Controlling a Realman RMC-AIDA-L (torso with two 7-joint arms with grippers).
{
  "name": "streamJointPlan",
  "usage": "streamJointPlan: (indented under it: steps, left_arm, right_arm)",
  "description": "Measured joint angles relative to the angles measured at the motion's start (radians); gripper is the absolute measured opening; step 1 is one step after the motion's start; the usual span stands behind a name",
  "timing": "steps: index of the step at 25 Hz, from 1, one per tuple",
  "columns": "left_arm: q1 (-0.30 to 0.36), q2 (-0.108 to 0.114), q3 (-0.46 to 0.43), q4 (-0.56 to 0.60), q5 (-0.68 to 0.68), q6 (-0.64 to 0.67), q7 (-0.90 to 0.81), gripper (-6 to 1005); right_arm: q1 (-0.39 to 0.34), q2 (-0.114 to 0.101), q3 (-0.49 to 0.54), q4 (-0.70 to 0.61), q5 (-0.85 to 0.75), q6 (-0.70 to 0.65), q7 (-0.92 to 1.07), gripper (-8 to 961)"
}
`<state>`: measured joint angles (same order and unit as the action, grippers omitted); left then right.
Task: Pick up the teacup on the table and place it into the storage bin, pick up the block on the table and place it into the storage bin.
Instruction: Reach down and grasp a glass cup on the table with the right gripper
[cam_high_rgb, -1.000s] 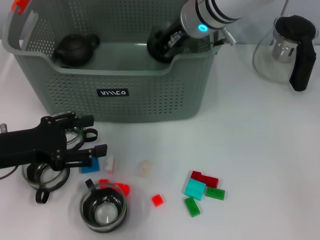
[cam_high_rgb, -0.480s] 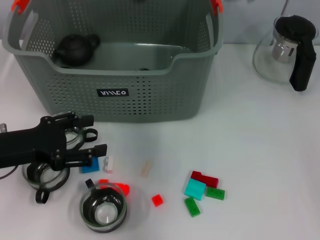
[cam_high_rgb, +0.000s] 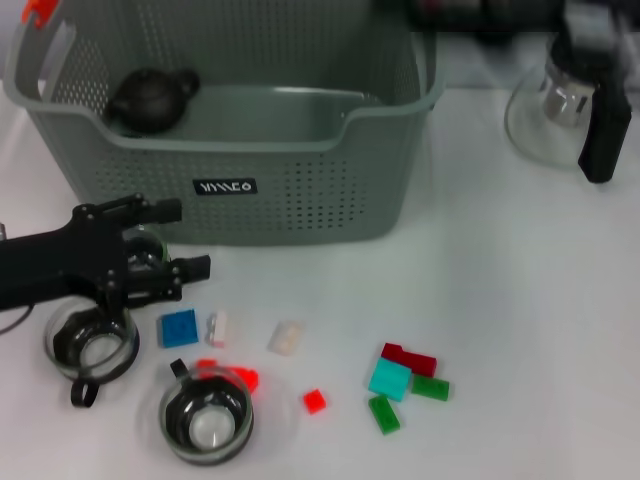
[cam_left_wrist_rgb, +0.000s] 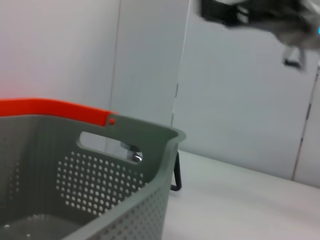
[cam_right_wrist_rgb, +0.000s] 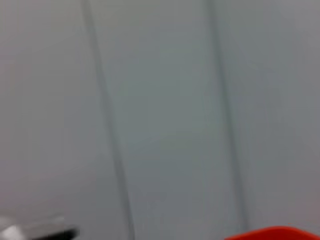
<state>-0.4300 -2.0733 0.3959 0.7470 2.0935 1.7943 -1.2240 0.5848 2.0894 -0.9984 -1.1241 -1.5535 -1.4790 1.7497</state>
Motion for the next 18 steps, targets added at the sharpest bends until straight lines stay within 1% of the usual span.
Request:
streamJointPlan:
  steps: [1, 3, 6, 10, 12, 14, 18]
  left_arm:
    - [0.000, 0.000, 0.000, 0.000, -0.007, -0.003, 0.001, 855]
    - [-0.001, 0.000, 0.000, 0.000, -0.018, -0.006, 0.004, 855]
    - [-0.001, 0.000, 0.000, 0.000, -0.031, -0.007, 0.005, 855]
    - [-0.001, 0.000, 0.000, 0.004, -0.035, -0.007, 0.001, 855]
    - [-0.001, 0.000, 0.000, 0.004, -0.035, -0.007, 0.000, 855]
    - [-0.001, 0.000, 0.000, 0.005, -0.036, -0.007, 0.000, 855]
    - [0.004, 0.001, 0.000, 0.008, -0.035, -0.009, 0.000, 855]
  right_arm:
    - [-0.039, 0.003, 0.009, 0.039, 0.026, -0.056, -0.095, 754]
    - [-0.090, 0.006, 0.017, 0.109, 0.043, -0.110, -0.240, 752]
    - [-0.144, 0.004, 0.019, 0.248, 0.027, -0.143, -0.413, 748]
    - [-0.172, 0.001, 0.024, 0.394, -0.027, -0.150, -0.532, 748]
    - [-0.177, 0.002, 0.025, 0.435, -0.050, -0.151, -0.567, 748]
    - [-0.174, 0.004, 0.025, 0.458, -0.081, -0.149, -0.589, 748]
    - [-0.165, 0.004, 0.025, 0.463, -0.089, -0.148, -0.588, 748]
